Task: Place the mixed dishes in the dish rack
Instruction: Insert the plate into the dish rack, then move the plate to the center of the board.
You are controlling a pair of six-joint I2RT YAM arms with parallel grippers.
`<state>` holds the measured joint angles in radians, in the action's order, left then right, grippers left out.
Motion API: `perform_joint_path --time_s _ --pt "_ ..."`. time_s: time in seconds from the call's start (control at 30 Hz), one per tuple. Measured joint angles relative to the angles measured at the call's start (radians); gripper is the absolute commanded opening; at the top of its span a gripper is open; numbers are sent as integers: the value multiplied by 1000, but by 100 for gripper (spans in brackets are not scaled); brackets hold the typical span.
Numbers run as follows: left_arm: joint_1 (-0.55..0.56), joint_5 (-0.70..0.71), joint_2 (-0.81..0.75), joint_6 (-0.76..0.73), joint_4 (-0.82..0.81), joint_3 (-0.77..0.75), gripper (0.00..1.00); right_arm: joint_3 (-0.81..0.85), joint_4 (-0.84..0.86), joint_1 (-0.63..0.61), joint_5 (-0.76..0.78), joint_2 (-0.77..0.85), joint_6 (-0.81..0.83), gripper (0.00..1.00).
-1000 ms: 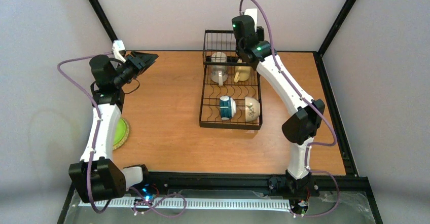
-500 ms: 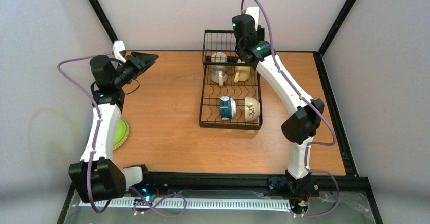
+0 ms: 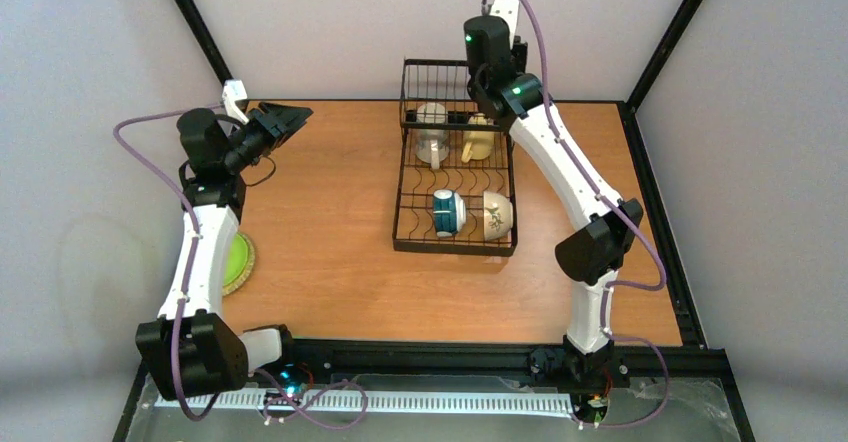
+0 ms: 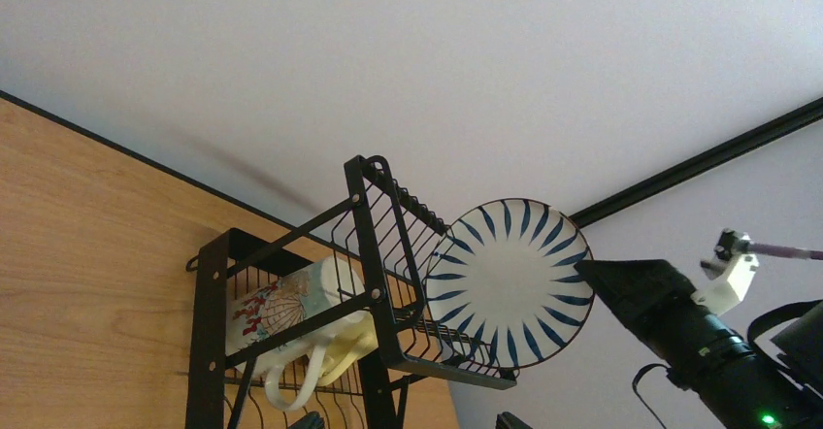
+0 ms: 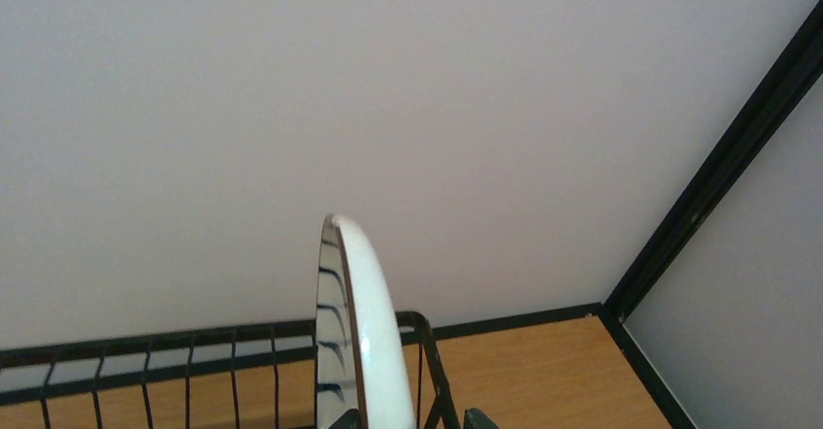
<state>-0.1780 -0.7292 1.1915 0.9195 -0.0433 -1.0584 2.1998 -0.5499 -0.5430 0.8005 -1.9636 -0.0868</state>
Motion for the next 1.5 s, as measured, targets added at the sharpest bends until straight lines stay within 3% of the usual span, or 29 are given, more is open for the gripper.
perform_joint_path --time_s 0.57,0.93,1.3,1.4,1.5 --pt "0 51 -56 -8 81 -1 100 102 35 -1 -48 27 45 61" --pt "0 441 -154 -98 443 -83 100 131 106 -24 -187 99 102 67" --pt "-1 885 -163 -158 739 -37 100 154 82 -81 -506 93 150 67" --pt "-25 943 -165 -155 779 8 100 155 69 -95 -584 79 151 67" --pt "-132 937 -166 -152 799 56 100 155 58 -110 -655 49 151 67"
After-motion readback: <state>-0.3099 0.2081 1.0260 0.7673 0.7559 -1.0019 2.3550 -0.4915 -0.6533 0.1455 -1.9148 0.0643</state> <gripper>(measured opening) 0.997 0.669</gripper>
